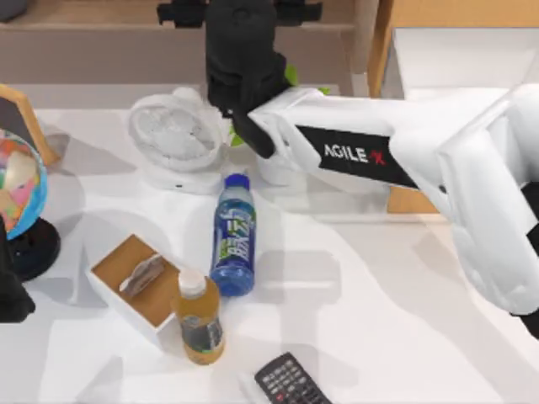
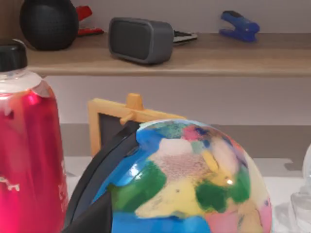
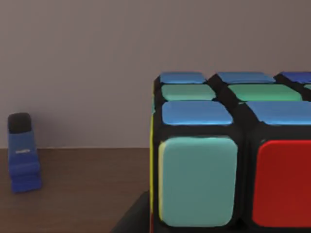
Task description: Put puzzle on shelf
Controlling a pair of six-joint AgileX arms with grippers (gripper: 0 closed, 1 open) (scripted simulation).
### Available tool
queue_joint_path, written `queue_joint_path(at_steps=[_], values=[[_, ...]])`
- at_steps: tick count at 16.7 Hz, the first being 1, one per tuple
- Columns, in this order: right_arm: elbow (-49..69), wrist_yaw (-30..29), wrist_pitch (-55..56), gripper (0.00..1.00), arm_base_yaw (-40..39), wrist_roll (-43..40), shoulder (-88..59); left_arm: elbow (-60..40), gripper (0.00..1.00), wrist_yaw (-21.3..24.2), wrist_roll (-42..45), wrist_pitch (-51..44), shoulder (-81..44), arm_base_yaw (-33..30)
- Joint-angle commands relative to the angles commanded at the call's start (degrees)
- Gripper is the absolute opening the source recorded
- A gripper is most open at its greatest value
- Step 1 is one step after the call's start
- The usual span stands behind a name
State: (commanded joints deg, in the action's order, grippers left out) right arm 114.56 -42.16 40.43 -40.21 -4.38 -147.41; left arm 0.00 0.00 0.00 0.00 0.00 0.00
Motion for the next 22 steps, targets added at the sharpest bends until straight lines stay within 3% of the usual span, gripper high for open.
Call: queue_joint_path(at_steps=[6,19,22], values=[[1.47,0.29,-0.94,0.00,0.25,0.14,-1.04,0.00,1.00,0.00,0.00,0.00,0.00,0.00],[1.47,0.29,-0.94,0.98,0.25,0.14,-1.04,0.00,1.00,0.00,0.00,0.00,0.00,0.00],[1.47,0.29,-0.94,1.00,0.25,0.14,-1.04,0.00,1.00,0.00,0.00,0.00,0.00,0.00]])
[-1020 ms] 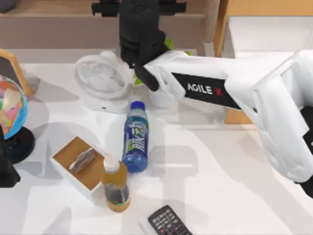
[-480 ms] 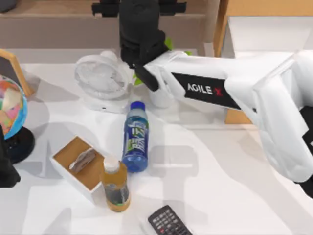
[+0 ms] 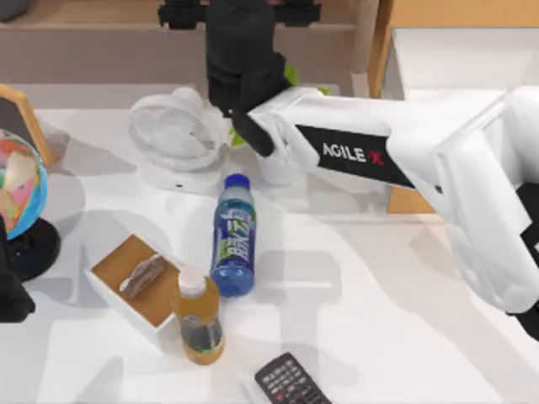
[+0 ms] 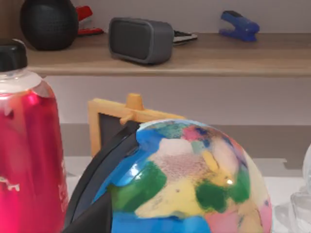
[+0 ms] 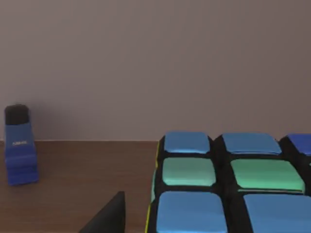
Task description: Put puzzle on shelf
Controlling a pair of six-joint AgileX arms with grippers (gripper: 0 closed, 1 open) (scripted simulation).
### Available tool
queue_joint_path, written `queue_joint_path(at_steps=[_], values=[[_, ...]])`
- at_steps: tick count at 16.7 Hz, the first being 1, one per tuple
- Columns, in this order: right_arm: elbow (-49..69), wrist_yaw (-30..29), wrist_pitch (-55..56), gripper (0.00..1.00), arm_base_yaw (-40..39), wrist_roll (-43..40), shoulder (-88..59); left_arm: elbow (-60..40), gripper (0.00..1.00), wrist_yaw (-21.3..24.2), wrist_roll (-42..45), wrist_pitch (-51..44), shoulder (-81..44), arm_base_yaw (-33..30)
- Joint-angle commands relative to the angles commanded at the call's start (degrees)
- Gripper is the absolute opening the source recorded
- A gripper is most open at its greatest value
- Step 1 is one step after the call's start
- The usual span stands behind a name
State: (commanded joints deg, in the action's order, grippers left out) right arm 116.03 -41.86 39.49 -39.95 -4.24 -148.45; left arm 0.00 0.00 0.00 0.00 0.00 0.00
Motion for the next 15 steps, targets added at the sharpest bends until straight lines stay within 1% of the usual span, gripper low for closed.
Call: queue_joint_path(at_steps=[7,9,12,15], values=[[-0.02,0.00,0.01,1.00,-0.23,0.00,0.02,0.00,1.00,0.00,0.00,0.00,0.00,0.00],[-1.75,0.66,1.73,1.00,-0.48,-1.29,1.07,0.00,1.00,0.00,0.00,0.00,0.00,0.00],[-8.88,3.04,8.06,1.00,-0.94,-6.16,5.01,0.00,1.00,0.00,0.00,0.00,0.00,0.00],[-20.83,6.41,17.20,1.00,-1.12,-13.85,10.91,0.00,1.00,0.00,0.00,0.00,0.00,0.00]])
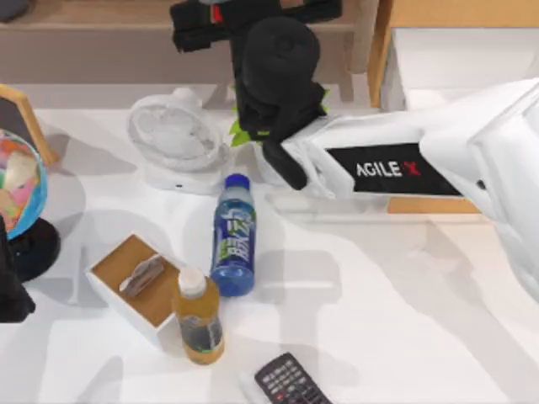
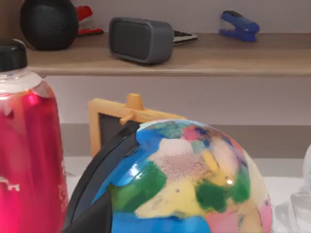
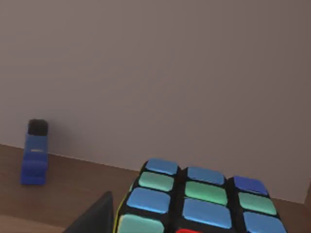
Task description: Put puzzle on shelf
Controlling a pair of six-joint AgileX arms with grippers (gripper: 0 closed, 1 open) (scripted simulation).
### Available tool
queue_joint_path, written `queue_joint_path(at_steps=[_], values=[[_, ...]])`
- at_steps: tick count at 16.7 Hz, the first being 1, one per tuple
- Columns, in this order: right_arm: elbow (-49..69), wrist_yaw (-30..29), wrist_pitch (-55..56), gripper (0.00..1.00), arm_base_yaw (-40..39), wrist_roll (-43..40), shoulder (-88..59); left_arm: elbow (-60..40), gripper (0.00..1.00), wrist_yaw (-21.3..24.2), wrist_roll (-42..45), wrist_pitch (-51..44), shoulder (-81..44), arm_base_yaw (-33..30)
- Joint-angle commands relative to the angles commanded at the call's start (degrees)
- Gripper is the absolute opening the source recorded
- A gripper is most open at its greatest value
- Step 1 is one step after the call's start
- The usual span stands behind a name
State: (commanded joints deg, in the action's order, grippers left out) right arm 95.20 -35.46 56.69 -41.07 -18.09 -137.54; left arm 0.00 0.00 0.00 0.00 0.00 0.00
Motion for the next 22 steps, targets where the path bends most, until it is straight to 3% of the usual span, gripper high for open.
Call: queue_joint_path(at_steps=[8,14,18,22], values=[[-41.93,10.17,27.34,1.00,0.94,-29.33,17.43,0.00,1.00,0.00,0.00,0.00,0.00,0.00],[-69.46,15.01,39.50,1.00,5.88,-52.19,23.43,0.00,1.00,0.00,0.00,0.00,0.00,0.00],[-79.54,14.93,42.84,1.00,13.81,-63.97,24.03,0.00,1.00,0.00,0.00,0.00,0.00,0.00],[-82.74,13.87,43.94,1.00,20.67,-70.53,24.21,0.00,1.00,0.00,0.00,0.00,0.00,0.00]])
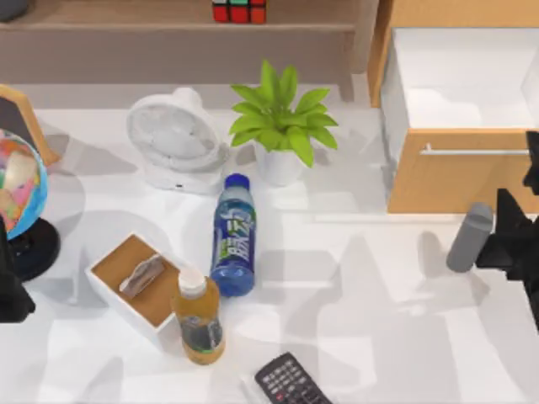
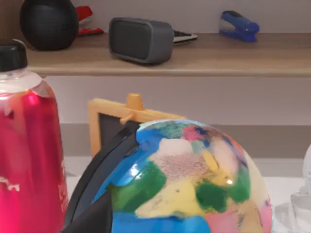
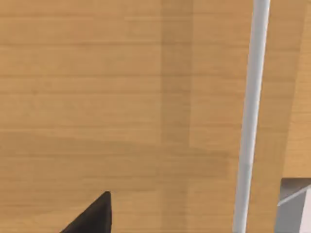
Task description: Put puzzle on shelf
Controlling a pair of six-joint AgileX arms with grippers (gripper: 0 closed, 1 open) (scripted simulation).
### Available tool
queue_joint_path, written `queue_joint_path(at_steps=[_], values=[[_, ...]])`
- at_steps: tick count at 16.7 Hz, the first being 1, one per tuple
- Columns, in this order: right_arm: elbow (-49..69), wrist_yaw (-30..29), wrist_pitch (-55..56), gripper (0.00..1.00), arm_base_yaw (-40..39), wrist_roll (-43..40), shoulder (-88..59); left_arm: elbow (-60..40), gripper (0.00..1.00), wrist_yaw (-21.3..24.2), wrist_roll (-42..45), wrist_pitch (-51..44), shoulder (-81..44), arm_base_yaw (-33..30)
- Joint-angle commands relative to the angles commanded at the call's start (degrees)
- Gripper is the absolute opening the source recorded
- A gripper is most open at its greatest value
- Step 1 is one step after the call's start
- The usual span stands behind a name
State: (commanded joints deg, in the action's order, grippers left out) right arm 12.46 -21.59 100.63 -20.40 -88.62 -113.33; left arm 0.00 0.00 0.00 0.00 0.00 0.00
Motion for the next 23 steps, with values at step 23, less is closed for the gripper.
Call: queue_joint_path(at_steps=[23], values=[[5.26,2.08,-4.38,0.62,2.74,-0.49,-0.92,0.00,1.00,0.00,0.00,0.00,0.00,0.00]])
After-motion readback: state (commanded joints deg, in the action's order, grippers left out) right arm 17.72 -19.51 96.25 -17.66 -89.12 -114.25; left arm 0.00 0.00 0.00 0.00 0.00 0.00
